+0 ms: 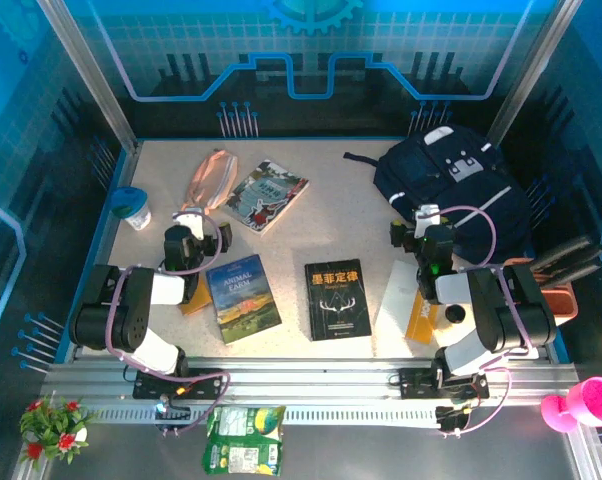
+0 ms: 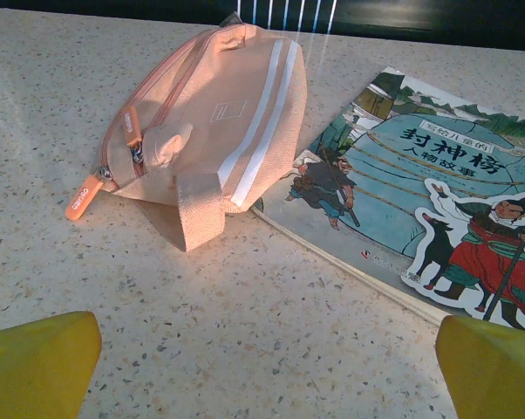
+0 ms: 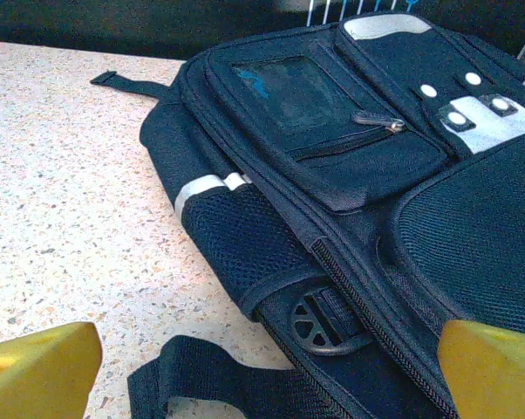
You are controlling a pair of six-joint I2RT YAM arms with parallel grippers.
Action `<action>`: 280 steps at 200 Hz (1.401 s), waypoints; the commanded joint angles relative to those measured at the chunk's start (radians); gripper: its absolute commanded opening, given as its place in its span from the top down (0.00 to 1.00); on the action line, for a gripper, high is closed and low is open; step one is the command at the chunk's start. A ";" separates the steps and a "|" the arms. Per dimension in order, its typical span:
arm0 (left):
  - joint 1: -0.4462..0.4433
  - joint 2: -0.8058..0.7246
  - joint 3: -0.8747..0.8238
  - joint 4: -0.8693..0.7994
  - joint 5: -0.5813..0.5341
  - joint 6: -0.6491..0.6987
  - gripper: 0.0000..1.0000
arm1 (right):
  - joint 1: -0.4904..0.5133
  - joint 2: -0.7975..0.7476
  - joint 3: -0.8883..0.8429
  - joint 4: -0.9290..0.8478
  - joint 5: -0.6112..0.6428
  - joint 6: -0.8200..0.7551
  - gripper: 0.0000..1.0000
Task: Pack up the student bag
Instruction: Rotate the student bag at the top-right of the table.
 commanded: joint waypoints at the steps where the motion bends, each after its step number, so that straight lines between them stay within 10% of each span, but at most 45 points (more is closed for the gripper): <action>1: -0.003 0.010 0.018 0.033 0.014 0.023 0.01 | 0.011 0.008 -0.003 0.039 0.018 0.004 0.00; 179: 0.000 0.008 0.017 0.038 0.005 0.016 0.01 | 0.003 0.002 0.001 0.028 0.002 0.006 0.00; 236: -0.002 -0.218 0.070 -0.237 -0.119 -0.027 0.01 | 0.110 -0.185 0.157 -0.375 0.085 -0.074 0.00; 280: -0.002 -0.384 0.180 -0.504 -0.161 -0.177 0.01 | 0.183 -0.169 0.447 -0.895 0.104 0.174 0.00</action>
